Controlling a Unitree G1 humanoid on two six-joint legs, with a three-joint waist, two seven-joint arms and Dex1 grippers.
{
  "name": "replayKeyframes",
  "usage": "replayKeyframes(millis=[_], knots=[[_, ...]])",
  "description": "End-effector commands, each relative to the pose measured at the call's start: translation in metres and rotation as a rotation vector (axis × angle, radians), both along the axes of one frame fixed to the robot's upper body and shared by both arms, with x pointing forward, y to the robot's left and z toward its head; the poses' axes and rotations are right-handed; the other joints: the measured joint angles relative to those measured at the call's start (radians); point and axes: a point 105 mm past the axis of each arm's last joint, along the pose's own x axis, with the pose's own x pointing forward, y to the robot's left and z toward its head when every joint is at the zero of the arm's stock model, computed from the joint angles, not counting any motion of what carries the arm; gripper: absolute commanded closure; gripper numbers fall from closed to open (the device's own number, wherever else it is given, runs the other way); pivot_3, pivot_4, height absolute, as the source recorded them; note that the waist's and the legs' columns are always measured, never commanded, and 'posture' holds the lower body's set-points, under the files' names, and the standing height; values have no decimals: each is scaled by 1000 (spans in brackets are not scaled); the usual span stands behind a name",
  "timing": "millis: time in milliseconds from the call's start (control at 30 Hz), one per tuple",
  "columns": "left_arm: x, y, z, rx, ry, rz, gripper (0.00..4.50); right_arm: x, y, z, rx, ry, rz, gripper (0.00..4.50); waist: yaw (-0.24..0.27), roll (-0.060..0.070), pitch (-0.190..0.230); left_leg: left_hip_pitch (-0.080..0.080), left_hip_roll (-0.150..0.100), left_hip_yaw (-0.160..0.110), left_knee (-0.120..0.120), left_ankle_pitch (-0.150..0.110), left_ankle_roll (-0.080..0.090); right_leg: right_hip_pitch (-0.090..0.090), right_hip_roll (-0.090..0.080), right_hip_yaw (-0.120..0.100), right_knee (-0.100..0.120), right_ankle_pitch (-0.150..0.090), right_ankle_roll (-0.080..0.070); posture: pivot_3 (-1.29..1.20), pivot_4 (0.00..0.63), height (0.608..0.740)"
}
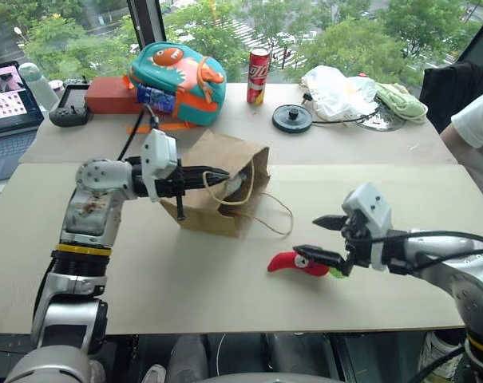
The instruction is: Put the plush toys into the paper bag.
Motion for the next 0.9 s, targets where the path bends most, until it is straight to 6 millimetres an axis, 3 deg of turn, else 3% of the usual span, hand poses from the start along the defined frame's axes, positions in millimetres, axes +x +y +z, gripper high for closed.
replayKeyframes(millis=[33, 267, 400, 700, 733, 900], knots=[[3, 12, 21, -57, -33, 46, 4500, -5, 2, -6, -49, -3, 38, 29, 2, 0, 0, 0, 0, 0, 0, 0, 0, 0, 0, 0, 0, 0, 0, 0, 150, 722], [5, 17, 25, -104, -17, 99, 4500, 1, -3, -44, -172, 55, 18, 29, 6, 0, 0, -3, -1, 0, 0, 0, 0, -2, 0, 0, 0, 0, 0, 0, 150, 722], [5, 17, 24, -106, -19, 110, 4500, 7, -4, -49, -184, 41, 7, 1020, 7, 0, 0, -3, -1, 0, 0, 0, 0, -2, 0, 0, 0, 0, 0, 0, 150, 722], [6, 17, 24, -103, -24, 118, 4500, 3, -1, -46, -181, 31, 45, 4190, 7, 0, 0, -2, -1, 0, 0, 0, 0, -2, 0, 0, 0, 0, 0, 0, 150, 722], [7, 17, 24, -102, -25, 119, 4500, 1, 0, -44, -177, 24, 57, 4384, 7, 0, 0, -2, -1, 0, 0, 0, 0, -2, 0, 0, 0, 0, 0, 0, 150, 722], [7, 15, 23, -103, -23, 116, 4500, 2, 1, -29, -125, -16, 67, 4384, 8, 0, 0, -2, -1, 0, 0, 0, 0, -2, 0, 0, 0, 0, 0, 0, 150, 722]])
